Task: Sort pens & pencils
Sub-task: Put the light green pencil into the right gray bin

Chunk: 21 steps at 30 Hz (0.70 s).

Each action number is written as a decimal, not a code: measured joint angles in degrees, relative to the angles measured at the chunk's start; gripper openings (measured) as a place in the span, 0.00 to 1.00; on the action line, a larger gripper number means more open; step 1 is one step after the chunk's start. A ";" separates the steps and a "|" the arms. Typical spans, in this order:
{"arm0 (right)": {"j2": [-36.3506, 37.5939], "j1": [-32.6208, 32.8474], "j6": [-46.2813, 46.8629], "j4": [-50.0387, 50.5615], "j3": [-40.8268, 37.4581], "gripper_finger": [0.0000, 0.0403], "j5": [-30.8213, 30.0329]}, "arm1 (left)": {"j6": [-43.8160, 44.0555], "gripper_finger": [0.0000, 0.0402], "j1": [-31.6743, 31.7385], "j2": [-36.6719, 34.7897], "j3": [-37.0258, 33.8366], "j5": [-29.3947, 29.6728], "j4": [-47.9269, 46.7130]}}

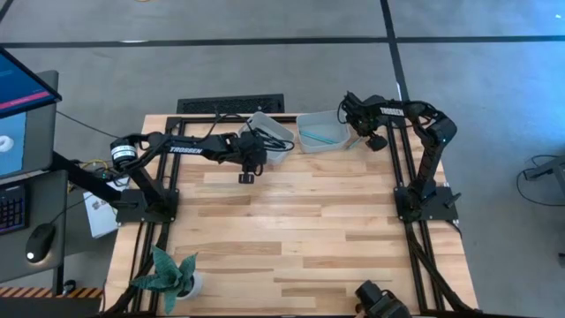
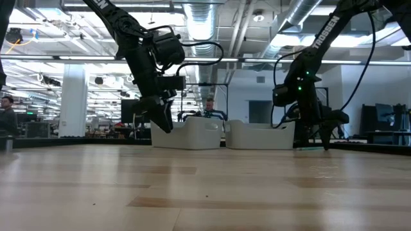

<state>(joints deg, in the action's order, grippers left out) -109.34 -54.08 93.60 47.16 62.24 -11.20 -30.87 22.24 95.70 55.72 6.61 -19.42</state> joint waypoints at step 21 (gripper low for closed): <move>-0.22 0.36 -4.01 -2.66 0.87 0.28 -0.18 | 0.00 0.30 0.00 0.00 0.00 0.02 0.02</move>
<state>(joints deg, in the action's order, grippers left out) -109.56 -53.72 89.59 44.50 63.11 -11.38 -30.87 22.24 95.70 55.72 6.63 -19.40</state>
